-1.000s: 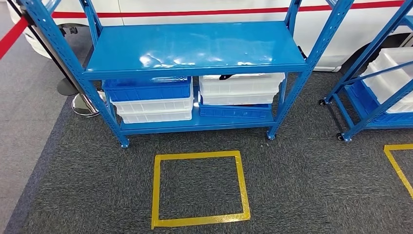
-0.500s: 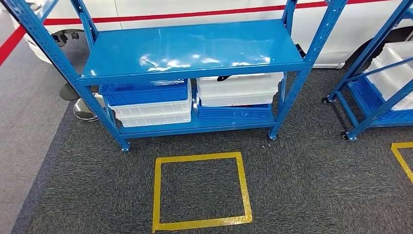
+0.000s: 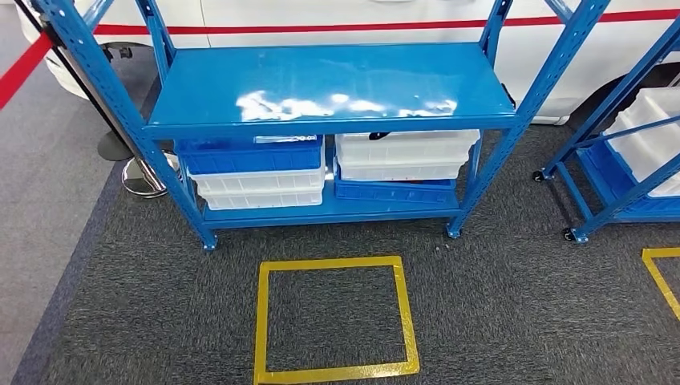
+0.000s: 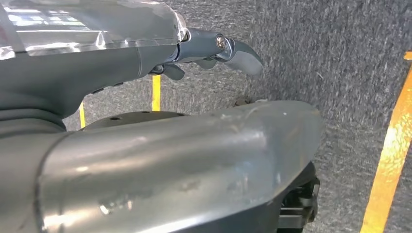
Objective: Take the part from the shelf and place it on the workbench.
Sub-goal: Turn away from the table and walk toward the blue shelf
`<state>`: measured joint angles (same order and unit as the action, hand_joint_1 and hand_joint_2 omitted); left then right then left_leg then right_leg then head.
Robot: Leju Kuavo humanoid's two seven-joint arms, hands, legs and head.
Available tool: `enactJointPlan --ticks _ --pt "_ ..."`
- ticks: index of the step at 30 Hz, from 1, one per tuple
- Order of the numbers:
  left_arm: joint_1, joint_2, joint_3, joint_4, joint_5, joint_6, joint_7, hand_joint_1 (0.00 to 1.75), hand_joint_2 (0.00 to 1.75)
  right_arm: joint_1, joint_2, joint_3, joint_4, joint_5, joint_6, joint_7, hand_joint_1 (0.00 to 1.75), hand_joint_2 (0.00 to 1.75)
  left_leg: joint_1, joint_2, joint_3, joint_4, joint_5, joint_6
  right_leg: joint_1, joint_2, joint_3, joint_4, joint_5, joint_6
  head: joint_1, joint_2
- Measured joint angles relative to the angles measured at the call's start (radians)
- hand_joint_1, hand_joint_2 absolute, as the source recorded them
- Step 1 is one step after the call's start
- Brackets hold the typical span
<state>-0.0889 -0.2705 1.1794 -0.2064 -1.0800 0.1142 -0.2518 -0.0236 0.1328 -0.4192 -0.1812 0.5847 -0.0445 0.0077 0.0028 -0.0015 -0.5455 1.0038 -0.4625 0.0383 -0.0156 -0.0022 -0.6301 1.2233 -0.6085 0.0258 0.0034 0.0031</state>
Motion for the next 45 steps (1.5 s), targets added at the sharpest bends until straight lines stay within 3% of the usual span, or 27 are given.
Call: enactJointPlan --ticks 1,2,3,5,7,8,12,14,16,17,18,19,21,22,27,29,31,32,33,34,36,37,38,40,42,44,45 --pt "0.000 0.000 0.000 0.000 0.000 0.000 0.000 0.00 0.00 0.001 -0.002 0.000 0.000 0.000 0.004 0.000 0.00 0.00 -0.003 0.000 0.001 0.001 -0.002 0.003 0.000 0.000 -0.035 0.057 -0.014 0.000 0.000 0.000" --pt "0.001 0.000 0.000 0.000 0.000 0.000 0.001 0.00 0.00 0.001 -0.004 0.000 0.000 0.000 0.006 0.000 0.00 0.00 -0.006 -0.001 0.003 0.001 -0.004 0.005 0.000 0.000 -0.056 0.082 -0.009 0.000 0.000 0.000" --pt "0.002 0.000 0.000 0.000 0.000 0.000 0.001 0.00 0.00 0.002 -0.006 0.000 0.000 0.000 0.007 0.001 0.00 0.00 -0.008 -0.002 0.007 0.002 -0.007 0.006 0.001 0.000 -0.057 0.069 0.016 -0.002 0.000 0.000" --pt "0.002 0.000 0.000 0.000 0.000 0.000 0.002 0.00 0.00 0.003 -0.008 0.000 0.000 0.000 0.007 0.001 0.00 0.00 -0.010 -0.006 0.016 0.003 -0.014 0.004 0.004 0.001 -0.010 -0.050 0.099 -0.012 0.000 0.000" --pt "0.001 0.000 0.000 0.000 0.000 0.000 0.002 0.00 0.00 0.003 -0.009 0.000 0.000 0.000 -0.001 0.001 0.00 0.00 -0.015 -0.006 0.020 0.007 -0.024 -0.005 0.009 0.001 0.039 -0.164 0.142 -0.021 0.000 0.000" --pt "0.001 0.000 0.000 0.000 0.000 0.001 0.002 0.00 0.00 0.003 -0.008 0.000 0.000 0.000 -0.011 0.001 0.00 0.00 -0.016 -0.006 0.020 0.008 -0.028 -0.009 0.011 0.002 0.050 -0.189 0.145 -0.025 0.000 0.000" --pt "-0.001 0.000 0.000 0.000 0.001 0.002 0.002 0.00 0.00 0.004 -0.001 -0.001 0.000 0.000 -0.039 0.001 0.00 0.00 -0.015 -0.005 0.017 0.031 -0.051 -0.030 0.007 0.001 0.061 -0.203 0.138 -0.040 -0.002 0.000" --pt "-0.001 0.000 0.000 0.000 0.001 0.002 0.003 0.00 0.00 0.005 0.003 -0.001 0.000 -0.001 -0.040 0.001 0.00 0.00 -0.008 -0.004 -0.025 0.126 -0.099 -0.044 0.002 -0.001 0.068 -0.209 0.137 -0.048 -0.005 0.000" --pt "0.000 0.000 0.000 0.000 0.001 0.002 0.003 0.00 0.00 0.005 0.005 -0.001 0.000 -0.001 -0.038 0.001 0.00 0.00 0.000 -0.004 -0.093 0.249 -0.144 -0.055 0.002 -0.002 0.073 -0.208 0.131 -0.051 -0.007 0.000" --pt "0.001 0.001 0.000 0.000 0.001 0.001 0.004 0.00 0.00 0.005 0.006 -0.001 0.000 -0.001 -0.036 0.001 0.00 0.00 0.003 -0.004 -0.116 0.282 -0.145 -0.059 0.001 -0.002 0.078 -0.208 0.127 -0.051 -0.007 0.000" --pt "0.002 0.001 0.000 0.000 0.001 0.001 0.005 0.00 0.00 0.005 0.007 -0.001 0.000 -0.001 -0.035 0.001 0.00 0.00 0.006 -0.004 -0.123 0.280 -0.127 -0.061 0.001 -0.001 0.083 -0.207 0.122 -0.049 -0.007 0.000" --pt "0.002 0.001 0.000 0.000 0.001 0.001 0.006 0.00 0.00 0.005 0.007 -0.001 0.000 -0.001 -0.032 0.001 0.00 0.00 0.008 -0.003 -0.112 0.241 -0.091 -0.062 0.000 -0.001 0.090 -0.207 0.117 -0.047 -0.007 0.000" --pt "0.002 0.001 0.000 0.000 0.000 0.001 0.007 0.00 0.00 0.006 0.007 -0.001 0.000 0.000 -0.024 0.001 0.00 0.00 0.009 -0.002 -0.063 0.115 -0.016 -0.059 0.000 0.000 0.104 -0.205 0.106 -0.039 -0.008 0.000" --pt "0.001 0.001 0.000 0.000 0.000 0.000 0.007 0.00 0.00 0.005 0.007 -0.001 0.000 0.000 -0.018 0.001 0.00 0.00 0.007 -0.001 -0.042 0.066 0.002 -0.054 0.001 0.000 0.108 -0.204 0.100 -0.033 -0.008 0.000" --pt "0.003 0.001 0.000 0.000 0.000 0.000 0.008 0.00 0.00 0.002 0.010 -0.001 0.000 0.002 -0.037 0.000 0.00 0.00 0.002 -0.003 -0.016 0.017 -0.002 -0.019 0.000 -0.001 0.113 -0.196 0.083 -0.005 -0.004 0.000" --pt "0.002 0.001 0.000 0.000 0.000 0.001 0.008 0.00 0.00 0.002 0.014 -0.002 -0.001 0.002 -0.052 0.000 0.00 0.00 0.003 -0.002 -0.005 0.008 -0.003 -0.005 -0.001 0.000 0.072 -0.114 0.044 0.000 0.000 0.000" --pt "0.002 0.001 0.000 0.000 -0.002 0.001 0.008 0.00 0.00 0.002 0.017 -0.003 -0.001 0.003 -0.059 0.000 0.00 0.00 -0.001 -0.001 0.002 0.007 -0.011 0.004 0.000 0.001 -0.010 0.020 -0.003 0.002 0.002 0.000" --pt "0.002 0.001 0.000 0.000 -0.002 0.002 0.008 0.00 0.00 0.003 0.018 -0.004 -0.001 0.003 -0.060 0.000 0.00 0.00 -0.004 -0.002 0.006 0.008 -0.015 0.007 0.000 0.001 -0.043 0.065 -0.007 0.001 0.002 0.000" --pt "0.003 0.001 0.000 0.000 -0.002 0.002 0.008 0.00 0.00 0.003 0.018 -0.005 -0.001 0.003 -0.060 0.000 0.00 0.00 -0.006 -0.003 0.013 0.008 -0.021 0.007 0.001 0.001 -0.059 0.074 0.010 0.000 0.002 0.000" --pt "0.003 0.001 0.000 0.000 -0.003 0.002 0.008 0.00 0.00 0.004 0.018 -0.006 -0.001 0.003 -0.060 0.000 0.00 0.00 -0.008 -0.005 0.021 0.009 -0.027 0.007 0.001 0.001 -0.056 0.047 0.046 -0.003 0.002 0.000" --pt "0.004 0.001 0.000 0.000 -0.003 0.002 0.008 0.00 0.00 0.005 0.018 -0.007 -0.001 0.004 -0.060 0.000 0.00 0.00 -0.010 -0.007 0.040 0.009 -0.042 0.002 0.006 0.001 -0.012 -0.077 0.129 -0.015 0.002 0.000" --pt "0.003 0.000 0.000 0.000 -0.003 0.002 0.008 0.00 0.00 0.005 0.018 -0.007 0.000 0.004 -0.060 0.000 0.00 0.00 -0.012 -0.007 0.046 0.010 -0.050 -0.003 0.009 0.001 0.011 -0.132 0.151 -0.020 0.002 0.000" --pt "0.003 0.000 0.000 0.000 -0.003 0.002 0.008 0.00 0.00 0.004 0.018 -0.008 0.000 0.004 -0.060 0.000 0.00 0.00 -0.013 -0.007 0.049 0.011 -0.056 -0.008 0.013 0.002 0.026 -0.167 0.159 -0.025 0.001 0.000" --pt "0.001 0.000 0.000 0.000 -0.003 0.002 0.008 0.00 0.00 0.002 0.019 -0.008 0.000 0.004 -0.060 0.000 0.00 0.00 -0.014 -0.006 0.053 0.007 -0.064 -0.017 0.016 0.003 0.034 -0.185 0.149 -0.031 0.000 0.000" --pt "-0.001 0.001 0.000 0.000 -0.003 0.002 0.008 0.00 0.00 0.004 0.023 -0.008 0.000 0.005 -0.060 0.000 0.00 0.00 -0.013 -0.004 0.057 0.014 -0.074 -0.028 0.010 0.002 0.045 -0.195 0.145 -0.040 -0.001 0.000" --pt "-0.002 0.001 0.000 0.000 -0.003 0.002 0.008 0.00 0.00 0.005 0.026 -0.008 0.000 0.005 -0.059 0.000 0.00 0.00 -0.009 -0.004 0.027 0.086 -0.109 -0.040 0.003 0.000 0.061 -0.206 0.141 -0.049 -0.006 0.000" --pt "-0.002 0.001 0.000 0.000 -0.003 0.002 0.008 0.00 0.00 0.005 0.027 -0.008 0.000 0.006 -0.059 0.000 0.00 0.00 -0.006 -0.003 -0.008 0.150 -0.134 -0.046 0.003 -0.001 0.067 -0.208 0.136 -0.052 -0.008 0.000"
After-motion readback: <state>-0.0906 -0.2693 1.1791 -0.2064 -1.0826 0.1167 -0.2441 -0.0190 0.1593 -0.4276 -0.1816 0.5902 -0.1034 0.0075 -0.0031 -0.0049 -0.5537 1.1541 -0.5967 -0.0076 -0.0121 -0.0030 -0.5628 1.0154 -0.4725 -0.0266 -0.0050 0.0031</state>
